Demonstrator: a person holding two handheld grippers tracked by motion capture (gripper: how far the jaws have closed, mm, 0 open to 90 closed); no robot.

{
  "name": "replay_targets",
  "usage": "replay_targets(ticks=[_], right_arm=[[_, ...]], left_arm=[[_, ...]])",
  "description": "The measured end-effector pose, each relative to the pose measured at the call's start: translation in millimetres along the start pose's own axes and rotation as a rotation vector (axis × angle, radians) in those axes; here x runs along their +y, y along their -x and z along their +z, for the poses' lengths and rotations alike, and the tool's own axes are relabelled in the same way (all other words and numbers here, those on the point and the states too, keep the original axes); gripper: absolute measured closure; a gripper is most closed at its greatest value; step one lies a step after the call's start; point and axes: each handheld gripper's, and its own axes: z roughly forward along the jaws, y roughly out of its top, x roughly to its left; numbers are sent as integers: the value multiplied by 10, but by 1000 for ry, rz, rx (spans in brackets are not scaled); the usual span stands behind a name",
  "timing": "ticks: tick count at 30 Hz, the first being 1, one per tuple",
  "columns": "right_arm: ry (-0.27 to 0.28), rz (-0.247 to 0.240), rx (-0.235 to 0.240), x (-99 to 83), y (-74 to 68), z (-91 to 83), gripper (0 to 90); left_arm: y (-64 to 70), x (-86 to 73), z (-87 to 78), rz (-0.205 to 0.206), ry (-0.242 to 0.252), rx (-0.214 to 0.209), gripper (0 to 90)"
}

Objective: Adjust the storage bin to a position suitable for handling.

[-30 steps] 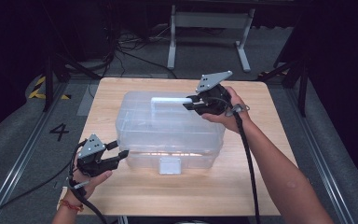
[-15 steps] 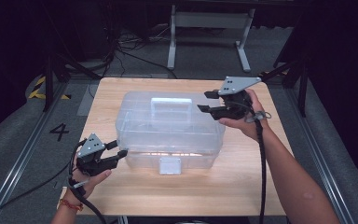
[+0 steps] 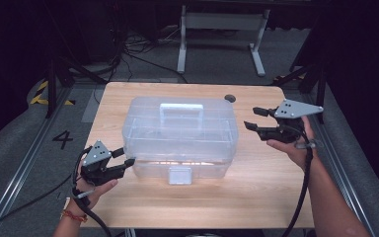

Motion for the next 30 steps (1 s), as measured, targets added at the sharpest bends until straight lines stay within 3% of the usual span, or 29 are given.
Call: replay_targets(ticks=[4, 10, 12, 18, 20, 25, 30], right_arm=[[2, 7, -7, -243, -38, -15, 431], [-54, 9, 17, -524, -135, 106, 408], [-66, 10, 31, -584, -164, 165, 404], [-78, -2, 66, -654, -262, 304, 387], [-79, -6, 57, -658, -289, 329, 400], [-82, 34, 79, -706, -254, 345, 396], [-106, 13, 87, -755, -311, 414, 391]], left_arm=[[1, 12, 2, -6, -5, -1, 501], [-13, 55, 4, -12, -4, -4, 474], [-23, 63, 4, 7, -2, -4, 472], [-19, 65, 2, 8, -5, -3, 468], [-21, 63, -2, 7, -8, -2, 462], [-16, 58, -4, 1, -6, 1, 461], [-12, 70, -8, 6, -8, 4, 459]])
